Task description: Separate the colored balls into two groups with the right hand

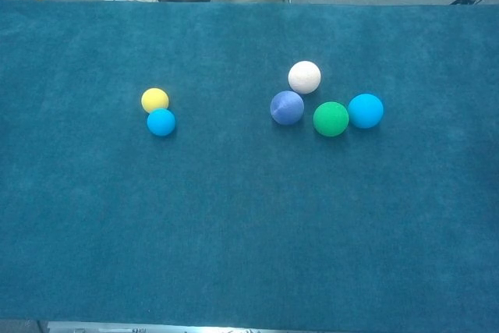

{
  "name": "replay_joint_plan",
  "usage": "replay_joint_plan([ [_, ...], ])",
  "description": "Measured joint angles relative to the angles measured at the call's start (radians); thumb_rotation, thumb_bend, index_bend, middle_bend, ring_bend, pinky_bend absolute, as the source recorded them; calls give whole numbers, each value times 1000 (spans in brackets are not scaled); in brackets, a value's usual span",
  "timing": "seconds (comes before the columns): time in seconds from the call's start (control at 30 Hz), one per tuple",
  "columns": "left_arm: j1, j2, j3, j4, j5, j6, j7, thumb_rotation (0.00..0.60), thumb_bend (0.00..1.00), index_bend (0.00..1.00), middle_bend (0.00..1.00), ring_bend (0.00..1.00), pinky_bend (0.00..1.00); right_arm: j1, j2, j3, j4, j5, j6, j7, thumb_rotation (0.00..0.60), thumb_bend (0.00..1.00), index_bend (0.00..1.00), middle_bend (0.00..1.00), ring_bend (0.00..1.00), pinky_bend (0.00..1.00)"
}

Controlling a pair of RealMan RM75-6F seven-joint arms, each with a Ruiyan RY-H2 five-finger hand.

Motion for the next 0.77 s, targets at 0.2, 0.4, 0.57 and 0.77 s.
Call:
replay_joint_plan([
  [0.2,12,-29,0,-2,6,35,20,600,443,286,170,103,89,-128,21,-18,65,-44,59,94,600,78,324,318,80,123],
  [0.4,20,-26,12,-18,15,40,40,600,443,286,164,102,88,-179,28,2,107,-63,40,139,600,78,324,318,80,123],
  [0.57,28,-25,13,-18,16,56,38,600,443,286,164,102,88,-202,33,27,112,-77,13,159,600,78,324,318,80,123],
  [0.77,26,-37,13,-1,8,46,34,600,443,286,164,102,88,-225,43,54,107,-87,-6,150,600,79,324,318,80,123],
])
